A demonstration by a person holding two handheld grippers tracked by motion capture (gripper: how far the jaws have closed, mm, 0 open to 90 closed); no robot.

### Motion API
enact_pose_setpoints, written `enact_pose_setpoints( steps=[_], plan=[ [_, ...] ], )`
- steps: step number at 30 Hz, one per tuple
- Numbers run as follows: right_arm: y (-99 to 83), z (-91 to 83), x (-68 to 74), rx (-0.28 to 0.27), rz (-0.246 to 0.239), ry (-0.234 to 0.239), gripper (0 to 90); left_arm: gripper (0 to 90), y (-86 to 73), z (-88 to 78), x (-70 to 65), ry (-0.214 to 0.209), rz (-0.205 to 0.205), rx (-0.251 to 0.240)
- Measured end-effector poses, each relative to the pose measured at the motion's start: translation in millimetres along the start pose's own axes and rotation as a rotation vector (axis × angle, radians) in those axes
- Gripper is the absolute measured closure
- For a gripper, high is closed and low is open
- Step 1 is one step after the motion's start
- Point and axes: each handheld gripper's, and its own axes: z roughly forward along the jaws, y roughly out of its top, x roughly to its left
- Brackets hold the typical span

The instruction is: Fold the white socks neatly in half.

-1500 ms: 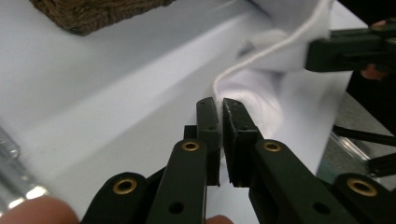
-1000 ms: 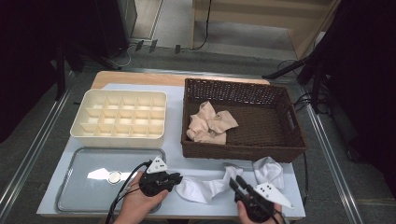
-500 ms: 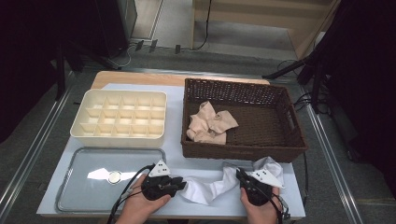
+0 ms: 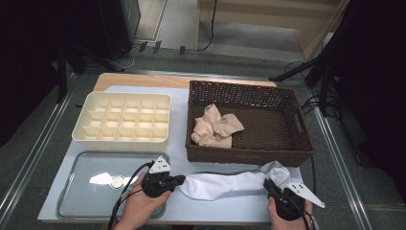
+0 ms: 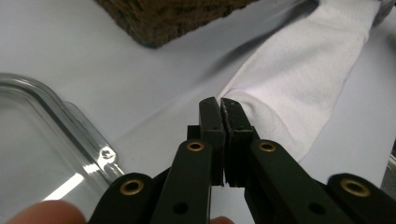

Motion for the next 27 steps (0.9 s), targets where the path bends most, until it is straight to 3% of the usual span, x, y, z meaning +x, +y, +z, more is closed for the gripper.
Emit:
enact_pose_setpoints(
  steps=[3,7,13,17,21,27],
  plan=[
    [6.2,-14.3,4.9,-0.039,0.036,0.051,87.0,90.0,3.5,-10.2,1.3,-0.042,-0.007,-0.010],
    [12.4,-35.1,15.4,-0.077,-0.014,0.063,86.9,90.0,4.7,-20.4,0.0,-0.102,-0.010,-0.029],
    [15.8,-58.2,16.5,-0.120,0.001,0.110,86.9,90.0,7.7,-36.0,-4.2,-0.167,-0.004,-0.072],
    [15.5,-52.0,13.5,-0.092,0.003,0.116,86.8,89.9,5.2,-28.7,-1.3,-0.122,0.001,-0.043],
    [8.2,-22.6,6.9,-0.021,-0.004,0.110,86.6,89.4,3.5,-12.0,1.7,-0.055,0.011,-0.008],
    [-2.6,12.1,-7.9,0.028,-0.037,0.091,86.4,89.1,4.6,4.3,3.7,0.024,0.021,-0.003]
  ],
)
